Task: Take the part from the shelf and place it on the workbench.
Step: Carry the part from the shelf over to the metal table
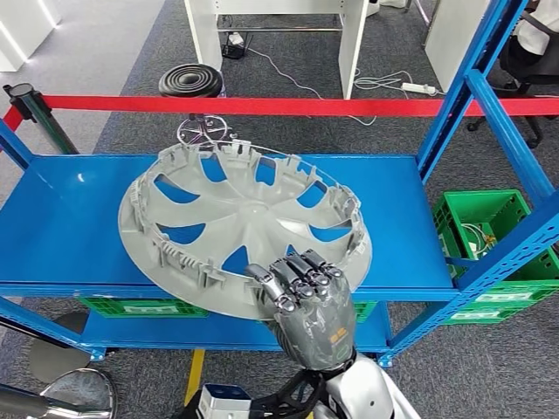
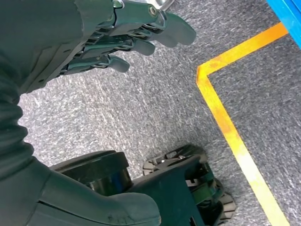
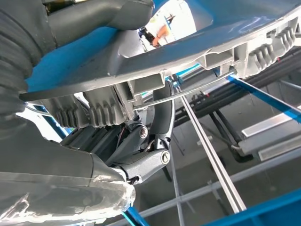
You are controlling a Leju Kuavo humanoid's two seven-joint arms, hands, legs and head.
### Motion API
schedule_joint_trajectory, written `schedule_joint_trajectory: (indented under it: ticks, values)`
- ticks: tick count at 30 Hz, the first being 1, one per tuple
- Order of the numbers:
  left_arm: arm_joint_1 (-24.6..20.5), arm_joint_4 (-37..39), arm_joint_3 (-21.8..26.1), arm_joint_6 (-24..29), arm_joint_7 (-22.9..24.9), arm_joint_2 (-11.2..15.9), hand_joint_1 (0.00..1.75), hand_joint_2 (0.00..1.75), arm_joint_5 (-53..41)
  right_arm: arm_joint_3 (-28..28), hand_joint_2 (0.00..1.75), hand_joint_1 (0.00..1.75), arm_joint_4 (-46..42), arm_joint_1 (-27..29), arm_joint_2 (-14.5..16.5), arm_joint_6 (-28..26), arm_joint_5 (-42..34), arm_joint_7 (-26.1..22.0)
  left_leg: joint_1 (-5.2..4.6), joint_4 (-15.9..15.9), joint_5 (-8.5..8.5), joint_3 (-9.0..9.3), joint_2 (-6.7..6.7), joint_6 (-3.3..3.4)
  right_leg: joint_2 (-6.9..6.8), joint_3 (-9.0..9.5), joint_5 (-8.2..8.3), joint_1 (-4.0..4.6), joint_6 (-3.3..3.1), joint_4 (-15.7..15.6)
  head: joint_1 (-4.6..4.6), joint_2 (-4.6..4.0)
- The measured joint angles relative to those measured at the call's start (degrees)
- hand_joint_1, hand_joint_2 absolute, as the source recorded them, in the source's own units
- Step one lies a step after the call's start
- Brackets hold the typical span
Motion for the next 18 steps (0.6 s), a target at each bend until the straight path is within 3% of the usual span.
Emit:
schedule_joint_trajectory:
  ticks: [6, 8, 10, 11, 13, 15, 16, 18]
  values:
    - [0.1, 0.0, -0.2, 0.4, 0.0, 0.2, 0.00, 1.75, 0.0, 0.1, 1.75, 1.75, 1.5, 0.0, 0.0, 0.0, 0.0, 0.5, -0.22, 0.4, -0.20, -0.23, 0.00, 0.48, 0.00, 0.00, 0.12, -0.23, 0.42, 0.0, 0.00, 0.00]
    - [0.1, 0.0, -0.2, 0.7, -0.1, 0.3, 0.00, 1.75, 0.0, 0.1, 1.75, 1.75, 1.8, -0.1, 0.0, 0.0, -0.2, 0.8, -0.21, 0.3, 0.14, -0.29, -0.01, 0.94, 0.02, 0.08, 0.44, -0.24, 0.89, -0.3, -0.01, 0.00]
    - [0.2, 0.0, -0.2, 0.9, -0.4, 0.2, 0.00, 1.75, 0.1, 0.1, 1.75, 1.75, 2.0, -0.2, 0.0, 0.0, -0.6, 1.0, 0.13, -0.4, 0.95, -0.20, 0.12, 1.54, 0.05, -0.46, -0.44, -0.09, 1.34, 0.4, 0.09, 0.00]
    - [0.2, 0.0, -0.2, 0.9, -0.5, 0.2, 0.00, 1.75, 0.2, 0.1, 1.75, 1.75, 2.1, -0.3, 0.0, 0.0, -0.8, 1.1, 0.33, -0.8, 1.30, -0.22, 0.19, 1.78, 0.05, -1.29, -1.79, 0.00, 1.46, 2.2, 0.21, 0.00]
    - [0.4, 0.0, -0.2, 1.0, -0.6, 0.1, 0.00, 1.75, 0.2, 0.1, 1.75, 1.75, 2.4, -0.4, -0.1, 0.0, -1.1, 1.2, 0.45, -1.0, 1.59, -0.45, 0.28, 1.97, 0.02, -4.12, -5.59, 0.00, 1.63, 8.8, 0.40, 0.00]
    - [0.6, 0.0, -0.2, 1.0, -0.6, 0.1, 0.00, 1.75, 0.2, 0.2, 1.75, 1.75, 2.8, -0.4, -0.2, 0.0, -1.2, 1.2, 0.45, -0.9, 1.68, -0.68, 0.31, 1.90, -0.02, -6.25, -7.30, -0.07, 1.81, 14.3, 0.39, 0.00]
    - [0.6, 0.0, -0.2, 1.0, -0.6, 0.1, 0.00, 1.75, 0.3, 0.2, 1.75, 1.75, 3.0, -0.4, -0.3, 0.0, -1.2, 1.3, 0.46, -0.9, 1.71, -0.74, 0.30, 1.86, -0.04, -6.09, -6.57, -0.11, 1.86, 14.4, 0.40, 0.00]
    - [0.7, 0.0, -0.2, 1.0, -0.6, 0.1, 0.00, 1.75, 0.3, 0.2, 1.75, 1.75, 3.4, -0.5, -0.3, 0.0, -1.4, 1.3, 0.51, -0.7, 1.69, -0.76, 0.22, 1.68, -0.10, -3.01, -2.87, -0.24, 1.79, 8.6, 0.42, 0.00]
